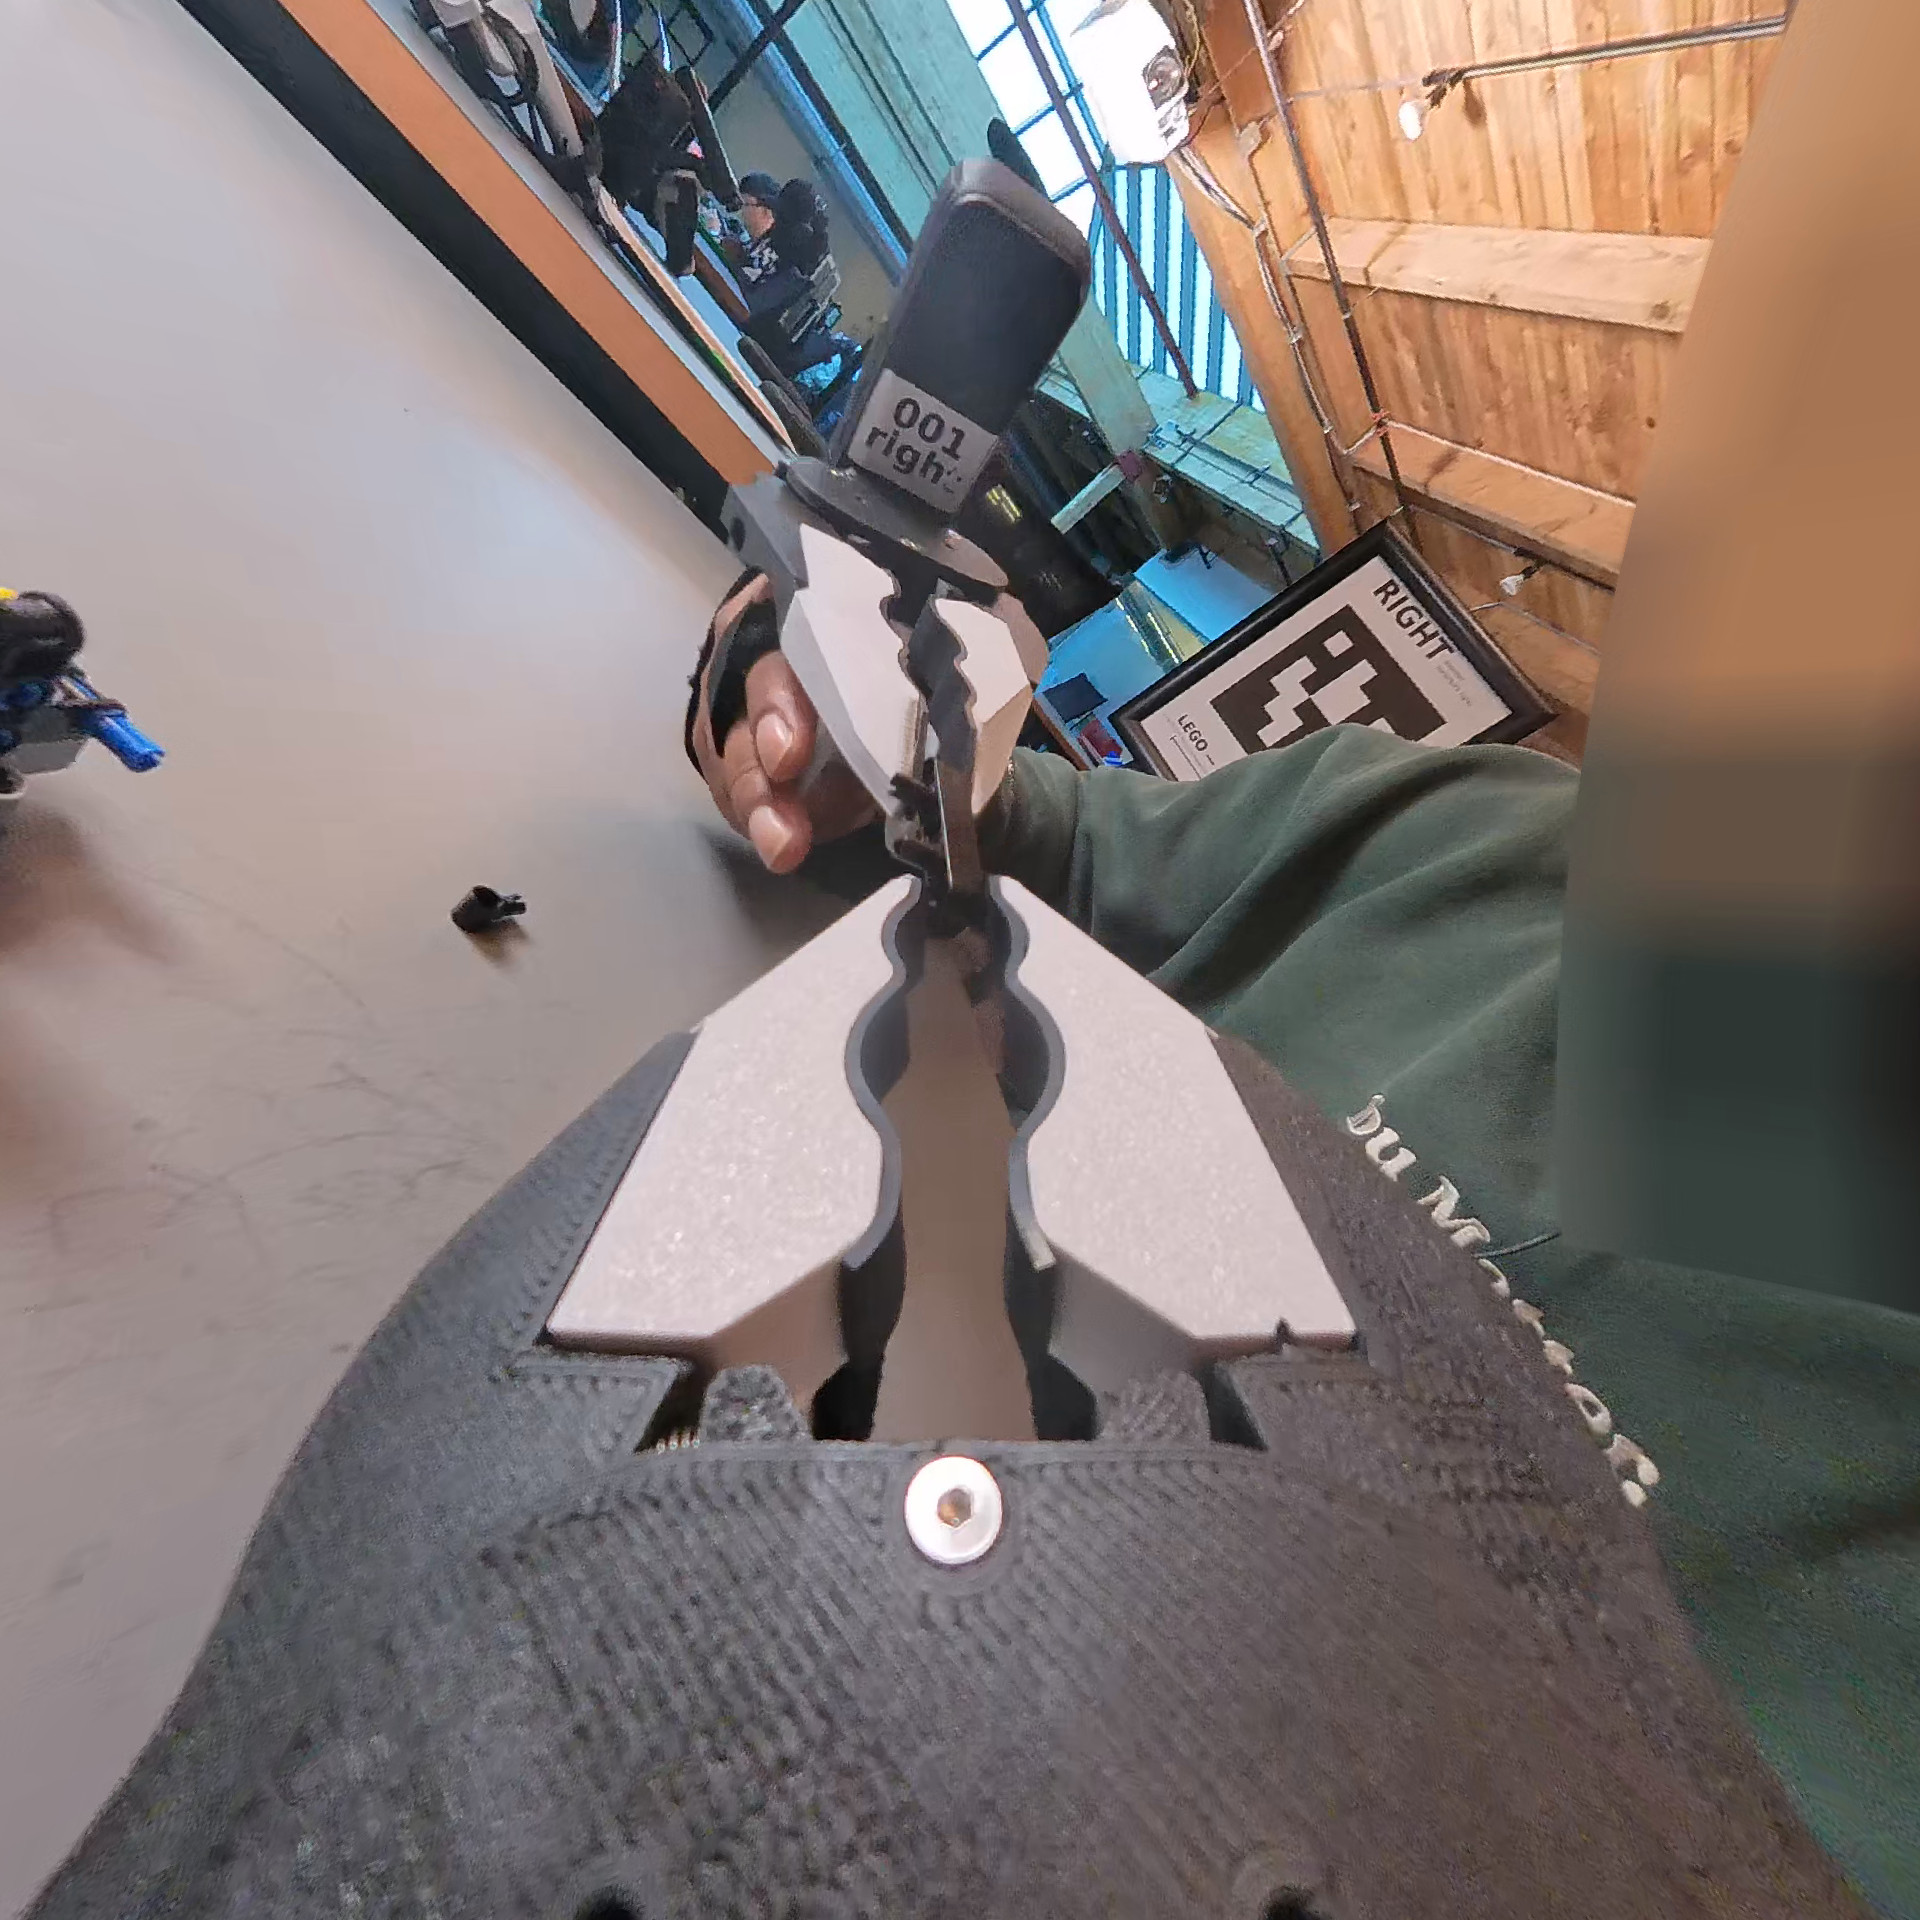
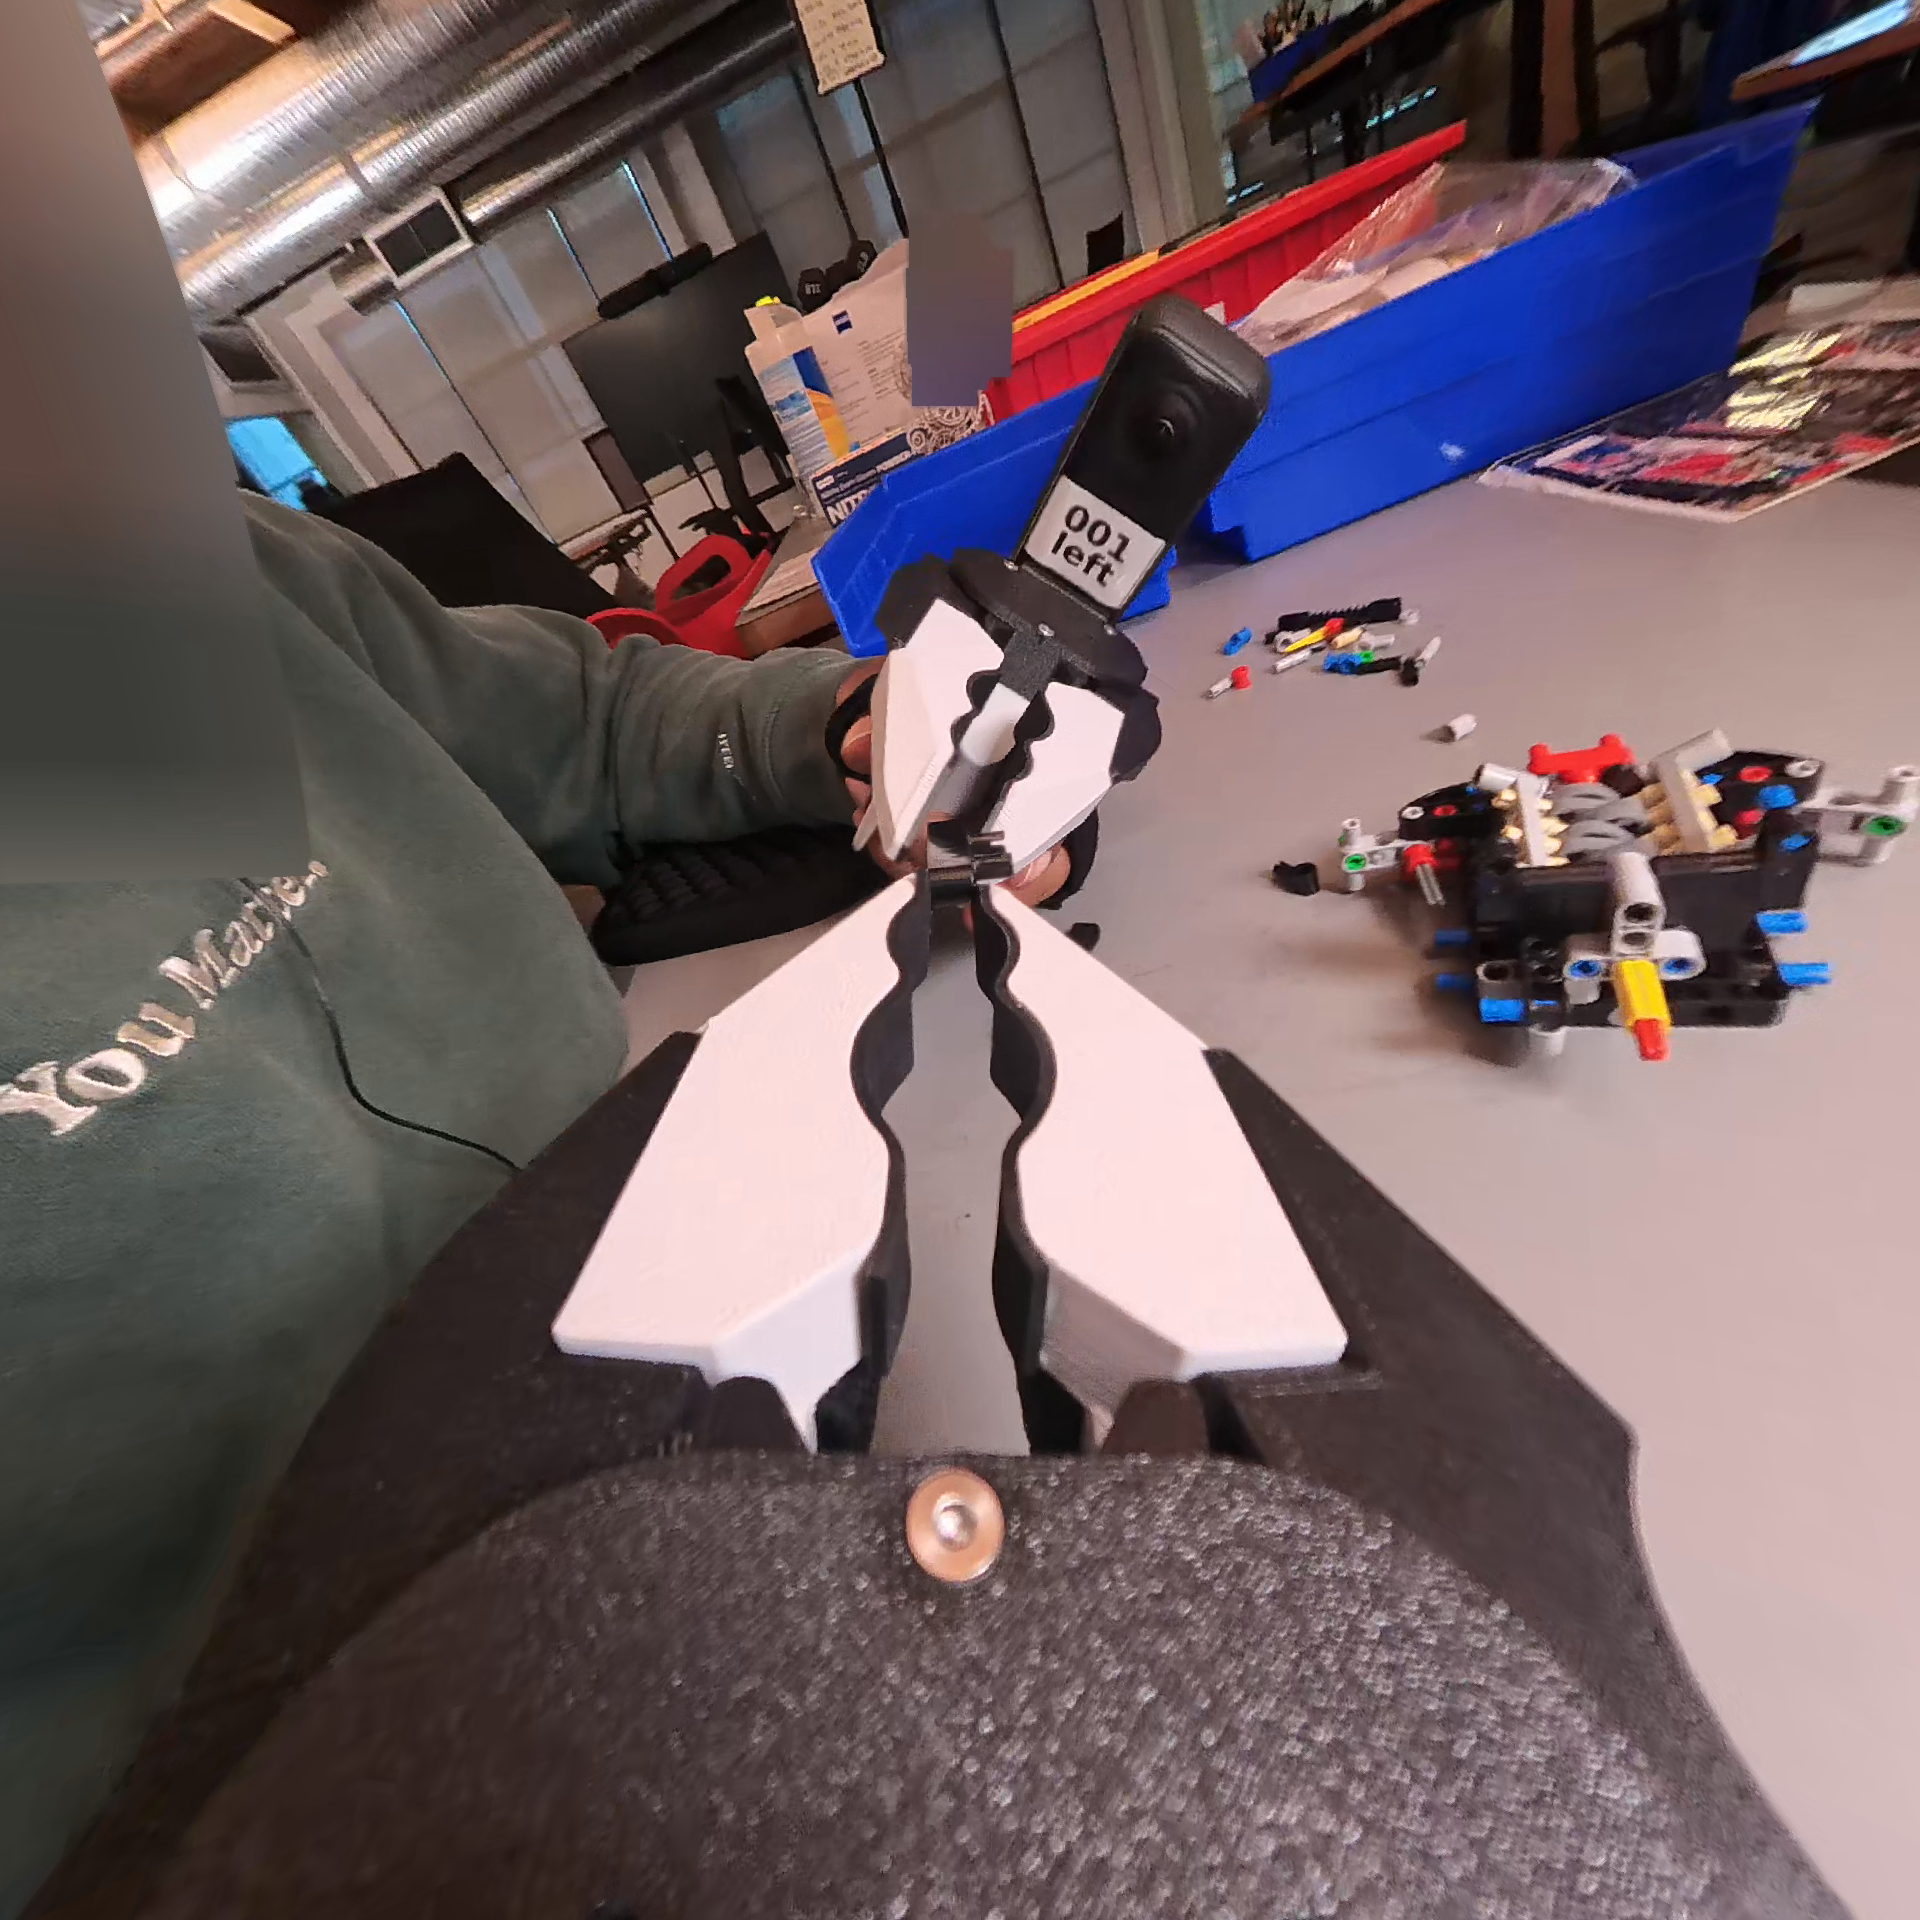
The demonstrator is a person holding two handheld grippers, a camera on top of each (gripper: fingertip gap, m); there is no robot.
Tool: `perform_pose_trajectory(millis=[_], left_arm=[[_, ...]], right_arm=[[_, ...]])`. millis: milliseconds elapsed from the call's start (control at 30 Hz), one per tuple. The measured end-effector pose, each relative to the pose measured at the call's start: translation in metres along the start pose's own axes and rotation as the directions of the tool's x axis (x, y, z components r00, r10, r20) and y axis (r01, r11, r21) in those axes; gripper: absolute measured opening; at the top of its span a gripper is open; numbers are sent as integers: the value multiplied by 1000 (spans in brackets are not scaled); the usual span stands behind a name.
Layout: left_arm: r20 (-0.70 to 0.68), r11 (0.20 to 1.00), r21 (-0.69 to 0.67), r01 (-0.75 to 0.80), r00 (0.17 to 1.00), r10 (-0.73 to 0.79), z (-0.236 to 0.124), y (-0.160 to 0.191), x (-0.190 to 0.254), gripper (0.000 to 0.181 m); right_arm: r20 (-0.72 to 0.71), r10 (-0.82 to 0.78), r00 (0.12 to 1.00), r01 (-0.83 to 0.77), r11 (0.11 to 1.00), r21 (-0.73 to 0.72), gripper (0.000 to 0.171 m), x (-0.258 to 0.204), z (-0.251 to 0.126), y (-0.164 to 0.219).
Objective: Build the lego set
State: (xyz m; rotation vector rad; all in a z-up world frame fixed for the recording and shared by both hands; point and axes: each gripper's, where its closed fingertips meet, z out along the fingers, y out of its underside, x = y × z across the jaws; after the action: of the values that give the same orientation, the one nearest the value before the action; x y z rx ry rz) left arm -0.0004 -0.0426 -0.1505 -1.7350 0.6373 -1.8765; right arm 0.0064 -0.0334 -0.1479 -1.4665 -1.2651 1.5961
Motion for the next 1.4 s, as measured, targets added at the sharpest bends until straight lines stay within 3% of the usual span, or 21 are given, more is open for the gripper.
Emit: perform_pose_trajectory(millis=[267,500,900,1100,1233,1400], left_arm=[[-17,999,5,35,999,-35,0,-1,0,9],[-91,986,21,167,982,-164,0,-2,3,9],[-114,988,37,153,982,-148,-2,-5,6,11],[-127,990,27,138,983,-134,-1,-3,10,13],[-109,993,2,114,988,-113,1,1,10,8],[-39,1000,-14,14,999,-14,0,3,7,7]], right_arm=[[28,112,993,-112,994,8,6,1,0,0],[68,204,977,-206,978,23,5,-1,1,-2],[79,182,980,-187,980,61,5,-1,-3,-8],[29,-85,996,83,995,56,6,-11,-1,-5],[-33,-295,955,295,955,16,6,-14,4,1],[-84,-431,898,430,902,-26,6,-12,5,4]])
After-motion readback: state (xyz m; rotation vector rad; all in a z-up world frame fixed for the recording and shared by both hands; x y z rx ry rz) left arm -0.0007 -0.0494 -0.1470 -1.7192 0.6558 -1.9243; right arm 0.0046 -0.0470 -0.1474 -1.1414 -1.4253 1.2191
